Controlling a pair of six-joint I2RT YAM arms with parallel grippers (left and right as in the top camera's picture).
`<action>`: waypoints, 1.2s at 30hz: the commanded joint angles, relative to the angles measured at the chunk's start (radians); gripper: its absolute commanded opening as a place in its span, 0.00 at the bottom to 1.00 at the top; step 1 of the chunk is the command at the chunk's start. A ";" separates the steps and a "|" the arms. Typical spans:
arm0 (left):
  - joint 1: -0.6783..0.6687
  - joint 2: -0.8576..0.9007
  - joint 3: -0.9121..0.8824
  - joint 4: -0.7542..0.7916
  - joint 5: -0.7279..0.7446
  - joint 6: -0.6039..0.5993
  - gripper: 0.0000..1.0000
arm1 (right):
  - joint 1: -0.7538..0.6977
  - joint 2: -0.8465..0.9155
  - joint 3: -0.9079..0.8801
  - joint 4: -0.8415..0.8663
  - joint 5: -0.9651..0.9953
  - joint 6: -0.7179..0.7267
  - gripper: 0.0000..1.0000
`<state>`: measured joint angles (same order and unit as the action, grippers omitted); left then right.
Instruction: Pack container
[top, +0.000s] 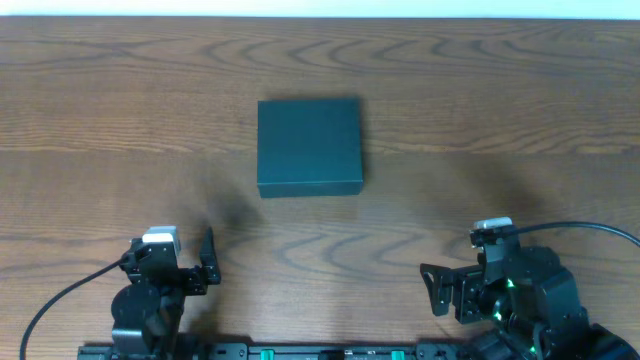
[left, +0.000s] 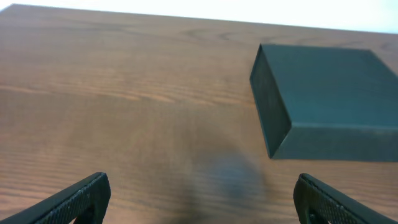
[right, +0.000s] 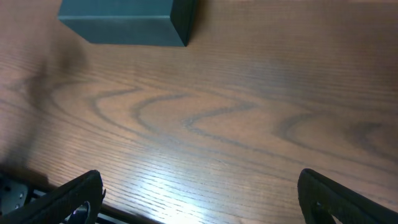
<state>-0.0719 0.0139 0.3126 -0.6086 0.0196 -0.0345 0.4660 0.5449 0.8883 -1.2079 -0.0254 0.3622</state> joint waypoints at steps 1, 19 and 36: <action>0.007 -0.011 -0.024 0.010 0.006 -0.023 0.95 | -0.008 -0.002 0.006 0.000 0.007 -0.004 0.99; 0.006 -0.010 -0.177 0.127 0.023 -0.006 0.95 | -0.008 -0.002 0.006 0.000 0.007 -0.004 0.99; 0.006 -0.010 -0.177 0.127 0.022 -0.006 0.95 | -0.008 -0.002 0.006 0.000 0.007 -0.004 0.99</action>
<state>-0.0719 0.0116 0.1528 -0.4850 0.0307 -0.0517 0.4660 0.5449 0.8883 -1.2079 -0.0250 0.3622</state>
